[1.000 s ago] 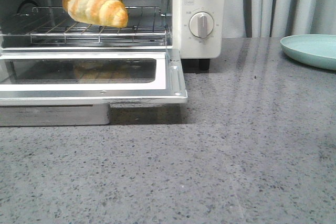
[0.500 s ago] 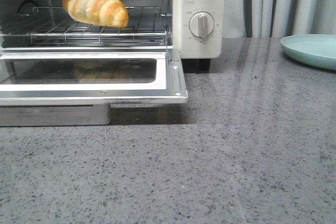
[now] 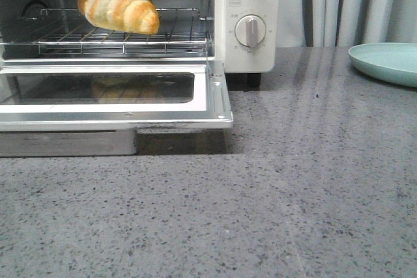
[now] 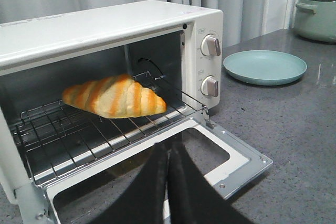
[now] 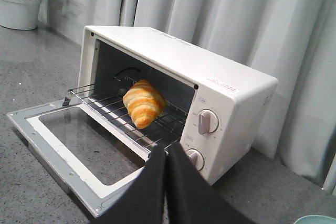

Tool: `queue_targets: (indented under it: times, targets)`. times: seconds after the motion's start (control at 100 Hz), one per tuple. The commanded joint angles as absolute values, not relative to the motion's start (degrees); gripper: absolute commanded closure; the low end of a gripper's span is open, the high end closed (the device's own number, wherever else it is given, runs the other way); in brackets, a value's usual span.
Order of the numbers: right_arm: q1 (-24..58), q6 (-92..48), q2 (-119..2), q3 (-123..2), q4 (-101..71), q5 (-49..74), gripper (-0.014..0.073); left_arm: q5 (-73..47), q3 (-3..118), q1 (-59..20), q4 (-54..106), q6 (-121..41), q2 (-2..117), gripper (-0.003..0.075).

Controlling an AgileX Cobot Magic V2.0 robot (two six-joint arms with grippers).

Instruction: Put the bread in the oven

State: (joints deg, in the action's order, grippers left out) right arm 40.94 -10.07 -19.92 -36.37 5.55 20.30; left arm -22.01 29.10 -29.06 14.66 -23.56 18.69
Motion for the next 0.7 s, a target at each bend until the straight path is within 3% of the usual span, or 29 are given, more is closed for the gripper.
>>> queue_targets:
  times: [0.0,0.17,0.41,0.69]
  targets:
    - [40.6,-10.5,-20.3,-37.6,6.3,16.5,0.0635,-18.5,30.5,-29.5,15.5,-23.3,19.2,0.0741]
    - [40.6,-10.5,-20.3,-37.6,6.3,16.5,0.0635,-13.1,27.9,-29.3,11.0,-23.3,19.2,0.0741]
    - [40.6,-10.5,-20.3,-37.6,6.3,16.5,0.0635,9.7,13.4,-20.3,6.5,-21.3,19.2,0.0741]
    - [40.6,-10.5,-20.3,-37.6,6.3,16.5,0.0635,10.4,3.8,-14.6,6.3,-16.7,10.5,0.0741]
